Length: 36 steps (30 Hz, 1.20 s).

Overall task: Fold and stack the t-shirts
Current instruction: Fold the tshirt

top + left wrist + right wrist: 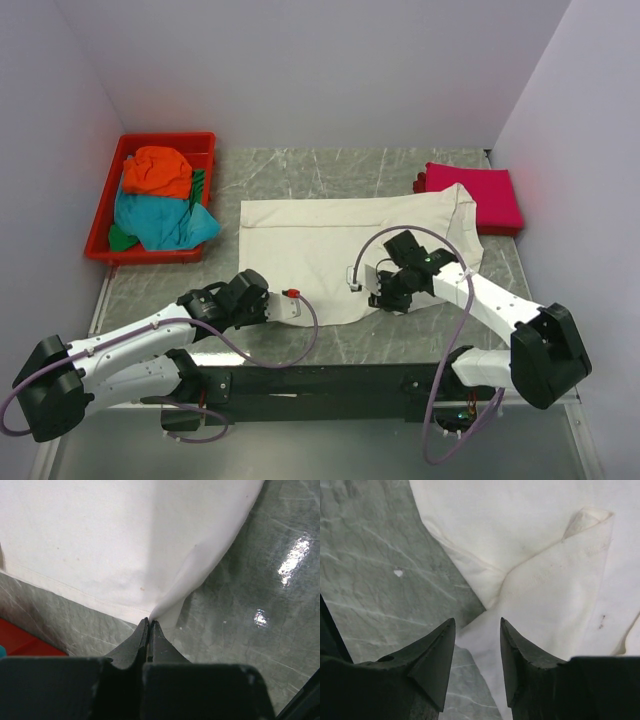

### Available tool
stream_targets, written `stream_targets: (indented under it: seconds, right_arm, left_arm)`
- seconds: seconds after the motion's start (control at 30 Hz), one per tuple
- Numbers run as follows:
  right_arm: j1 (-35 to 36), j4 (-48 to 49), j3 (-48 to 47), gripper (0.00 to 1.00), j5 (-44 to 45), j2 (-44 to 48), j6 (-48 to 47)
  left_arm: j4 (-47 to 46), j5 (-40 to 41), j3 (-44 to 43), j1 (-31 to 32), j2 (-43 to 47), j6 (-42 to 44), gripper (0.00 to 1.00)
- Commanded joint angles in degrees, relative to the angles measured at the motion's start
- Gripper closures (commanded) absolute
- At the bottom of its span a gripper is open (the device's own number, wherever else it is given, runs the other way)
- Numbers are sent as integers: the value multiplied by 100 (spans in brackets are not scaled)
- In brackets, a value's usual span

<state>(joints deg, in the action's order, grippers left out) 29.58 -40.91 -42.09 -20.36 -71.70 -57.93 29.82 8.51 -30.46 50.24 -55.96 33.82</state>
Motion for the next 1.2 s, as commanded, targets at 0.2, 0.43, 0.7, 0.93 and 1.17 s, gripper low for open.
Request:
stream_targets:
  seconds: [0.2,0.43,0.7,0.93,1.17]
  right_arm:
    - [469,1049,403,53,1130,104,1618]
    - [487,1261,614,70,1667,25,1680]
    - [93,1348,281,100,2220,209,1768]
    - [-1138,1638,-361,54,2581,-54,1785]
    - [-1359,762,-765,49,1248,209,1330]
  left_arm:
    - [-91,1,-4,21,68,-42,100]
    - [-73,10,14,30,130,-51,100]
    - [-64,19,-4,21,121,-34,100]
    - [-82,27,-4,21,130,-25,100]
    - [-82,19,-4,21,121,-16,100]
